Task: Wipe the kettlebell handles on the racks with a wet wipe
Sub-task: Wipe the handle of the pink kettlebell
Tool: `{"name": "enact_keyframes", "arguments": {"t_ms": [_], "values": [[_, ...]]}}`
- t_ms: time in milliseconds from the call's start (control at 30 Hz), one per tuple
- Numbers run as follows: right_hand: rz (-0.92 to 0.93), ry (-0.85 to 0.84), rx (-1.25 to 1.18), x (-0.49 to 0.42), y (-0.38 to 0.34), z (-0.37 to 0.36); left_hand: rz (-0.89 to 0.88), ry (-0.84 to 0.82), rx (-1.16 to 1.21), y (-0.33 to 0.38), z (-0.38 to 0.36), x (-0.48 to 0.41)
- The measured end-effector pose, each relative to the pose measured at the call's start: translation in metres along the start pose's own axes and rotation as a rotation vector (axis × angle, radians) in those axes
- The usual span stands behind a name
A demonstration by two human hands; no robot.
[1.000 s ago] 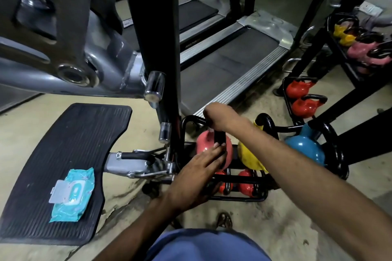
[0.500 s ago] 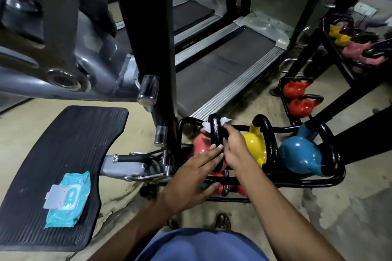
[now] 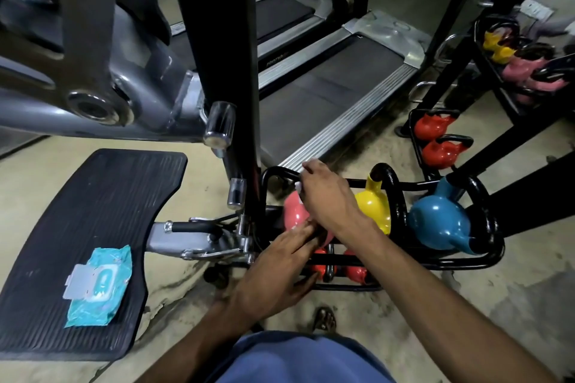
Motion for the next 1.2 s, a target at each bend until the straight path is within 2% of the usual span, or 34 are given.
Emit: {"name": "enact_keyframes", "arguments": {"t_ms": [100,167,233,333,400,467,500,567,667,700,733,767,833,900,967,1067,1133,1200], "values": [[0.069,0.064,-0.038,0.014,0.004,0.007,0.012,-0.017,0.012,-0.001,0.002,-0.002],[-0.09,0.233,-0.307,0.037,0.007,0.016,0.016,-0.023,0.023,-0.001,0.002,-0.003],[-0.39,0.318,-0.656,0.054,0.006,0.013,0.015,-0.031,0.033,-0.001,0.002,-0.003],[-0.824,0.276,-1.284,0.051,-0.001,-0.002,0.015,-0.03,0.059,-0.002,0.004,-0.003],[-1.014,0.153,-1.739,0.04,0.002,-0.007,0.009,-0.024,0.077,-0.004,0.007,-0.004],[-1.062,-0.083,-2.091,0.029,0.007,-0.007,0.008,-0.035,0.069,-0.005,0.009,-0.005],[-1.07,-0.153,-2.187,0.025,0.009,-0.005,0.009,-0.045,0.063,-0.005,0.009,-0.005],[-1.11,-0.181,-2.258,0.017,0.009,-0.004,0.004,-0.056,0.052,-0.004,0.009,-0.004],[-1.173,-0.093,-2.123,0.017,0.002,-0.002,-0.01,-0.052,0.037,-0.004,0.01,-0.004],[-1.147,-0.036,-2.001,0.021,0.0,-0.002,-0.012,-0.052,0.037,-0.004,0.009,-0.004],[-1.092,0.067,-1.769,0.028,0.0,-0.001,-0.013,-0.049,0.034,-0.004,0.009,-0.003],[-0.99,0.184,-1.454,0.034,0.002,0.001,-0.013,-0.043,0.029,-0.004,0.008,-0.002],[-0.658,0.333,-0.87,0.045,0.004,0.007,-0.009,-0.029,0.022,-0.002,0.005,0.0],[-0.329,0.313,-0.535,0.045,0.002,0.007,-0.016,-0.013,0.011,-0.002,0.002,0.004],[-0.089,0.174,-0.322,0.037,-0.004,0.007,-0.024,-0.006,-0.01,-0.003,-0.002,0.007],[0.104,0.078,-0.194,0.029,-0.002,0.009,-0.008,-0.025,-0.042,-0.003,-0.004,0.009],[0.03,0.112,-0.273,0.036,0.005,0.015,-0.004,-0.028,-0.038,-0.001,-0.002,0.008],[-0.167,0.228,-0.456,0.053,0.008,0.019,0.0,-0.046,-0.007,0.0,0.001,0.006]]}}
Point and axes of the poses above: each hand's wrist, its own x-axis away from the middle knuckle, its own z-axis out of the back of the hand, y = z × x, the point moved 1 cm from there along -x, towards the middle knuckle, and after that the axes turned 1 degree about y, right-handed, at the moved point
